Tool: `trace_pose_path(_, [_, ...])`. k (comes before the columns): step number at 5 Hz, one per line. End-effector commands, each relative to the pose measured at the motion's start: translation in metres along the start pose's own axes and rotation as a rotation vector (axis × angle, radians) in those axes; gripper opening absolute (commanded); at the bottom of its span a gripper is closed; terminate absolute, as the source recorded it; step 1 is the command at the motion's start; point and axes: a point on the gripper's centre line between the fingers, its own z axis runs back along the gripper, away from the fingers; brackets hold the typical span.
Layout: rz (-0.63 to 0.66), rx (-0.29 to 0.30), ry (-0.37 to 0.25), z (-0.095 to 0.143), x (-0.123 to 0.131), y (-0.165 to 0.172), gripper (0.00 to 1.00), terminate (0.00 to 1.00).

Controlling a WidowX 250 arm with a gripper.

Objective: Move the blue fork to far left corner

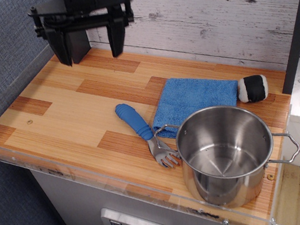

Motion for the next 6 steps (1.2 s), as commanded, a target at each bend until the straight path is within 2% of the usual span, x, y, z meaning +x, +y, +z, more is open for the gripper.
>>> trace_pose_path(1, [0.301, 0.039, 0.042, -0.001, 0.009, 0.031, 1.00, 0.00])
trace_pose_path(2, [0.435, -0.112, 0.086, -0.020, 0.003, 0.041, 1.00, 0.00])
trace_pose_path(3, [0.506, -0.133, 0.108, -0.043, -0.004, 0.040, 1.00, 0.00])
trace_pose_path(4, [0.481, -0.132, 0.101, -0.059, -0.007, 0.028, 1.00, 0.00])
trace_pose_path(6, [0.434, -0.113, 0.098, -0.077, -0.015, -0.004, 1.00, 0.00])
